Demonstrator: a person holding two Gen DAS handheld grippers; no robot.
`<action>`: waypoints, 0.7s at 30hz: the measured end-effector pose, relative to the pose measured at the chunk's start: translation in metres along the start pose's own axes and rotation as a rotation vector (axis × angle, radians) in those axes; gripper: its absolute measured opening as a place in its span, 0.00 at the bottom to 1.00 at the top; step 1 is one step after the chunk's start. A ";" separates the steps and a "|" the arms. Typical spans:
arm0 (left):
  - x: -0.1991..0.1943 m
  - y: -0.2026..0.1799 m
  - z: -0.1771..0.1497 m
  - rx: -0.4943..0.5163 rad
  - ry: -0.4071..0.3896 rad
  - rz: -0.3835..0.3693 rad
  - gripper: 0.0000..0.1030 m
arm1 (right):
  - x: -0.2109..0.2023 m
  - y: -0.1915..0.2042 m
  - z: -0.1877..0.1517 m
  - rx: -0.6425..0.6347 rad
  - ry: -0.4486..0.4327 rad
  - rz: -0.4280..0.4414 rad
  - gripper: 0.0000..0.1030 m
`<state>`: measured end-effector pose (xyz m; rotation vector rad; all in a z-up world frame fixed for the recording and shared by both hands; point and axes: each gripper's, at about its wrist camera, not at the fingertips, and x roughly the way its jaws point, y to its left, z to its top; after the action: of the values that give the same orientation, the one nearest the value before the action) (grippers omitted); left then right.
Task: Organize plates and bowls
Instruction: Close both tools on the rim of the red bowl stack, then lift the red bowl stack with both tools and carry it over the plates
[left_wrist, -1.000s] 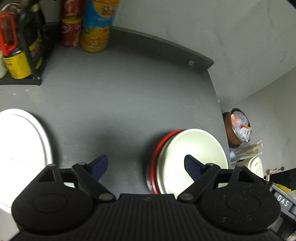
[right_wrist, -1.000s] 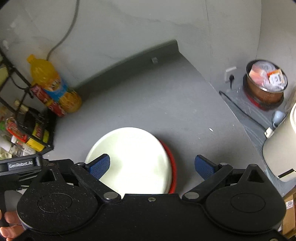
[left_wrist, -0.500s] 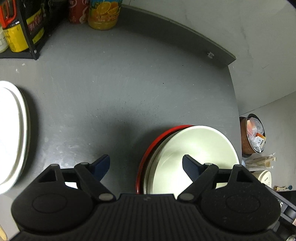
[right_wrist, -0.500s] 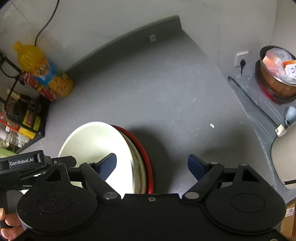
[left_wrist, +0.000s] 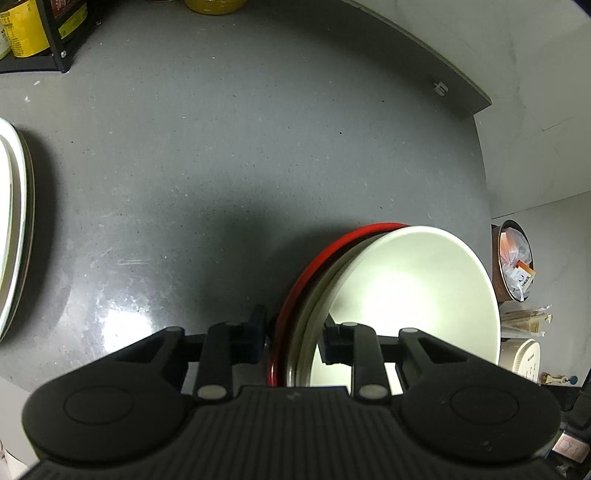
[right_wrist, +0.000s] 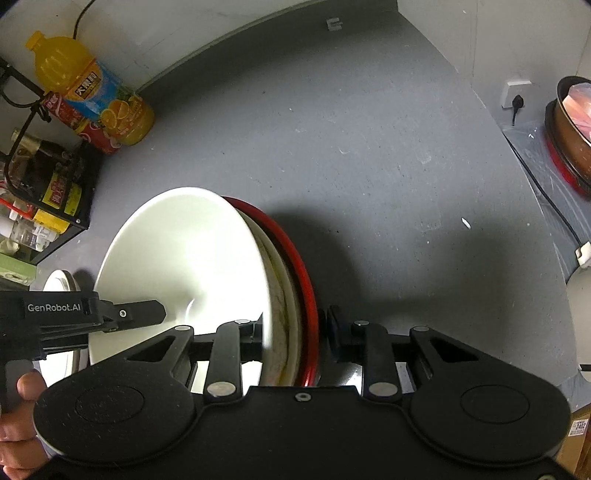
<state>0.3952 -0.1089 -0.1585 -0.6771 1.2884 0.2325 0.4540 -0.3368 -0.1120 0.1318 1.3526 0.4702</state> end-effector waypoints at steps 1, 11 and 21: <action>0.000 0.000 0.000 0.004 -0.003 0.002 0.24 | -0.002 0.000 0.001 0.000 -0.004 0.004 0.26; -0.021 0.010 0.006 0.017 -0.042 -0.029 0.24 | -0.004 0.014 -0.002 -0.019 -0.025 -0.006 0.25; -0.051 0.037 0.009 0.005 -0.075 -0.062 0.24 | -0.016 0.046 -0.006 -0.019 -0.063 0.012 0.25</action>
<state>0.3687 -0.0645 -0.1218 -0.6969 1.1944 0.2021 0.4350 -0.3029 -0.0818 0.1388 1.2856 0.4851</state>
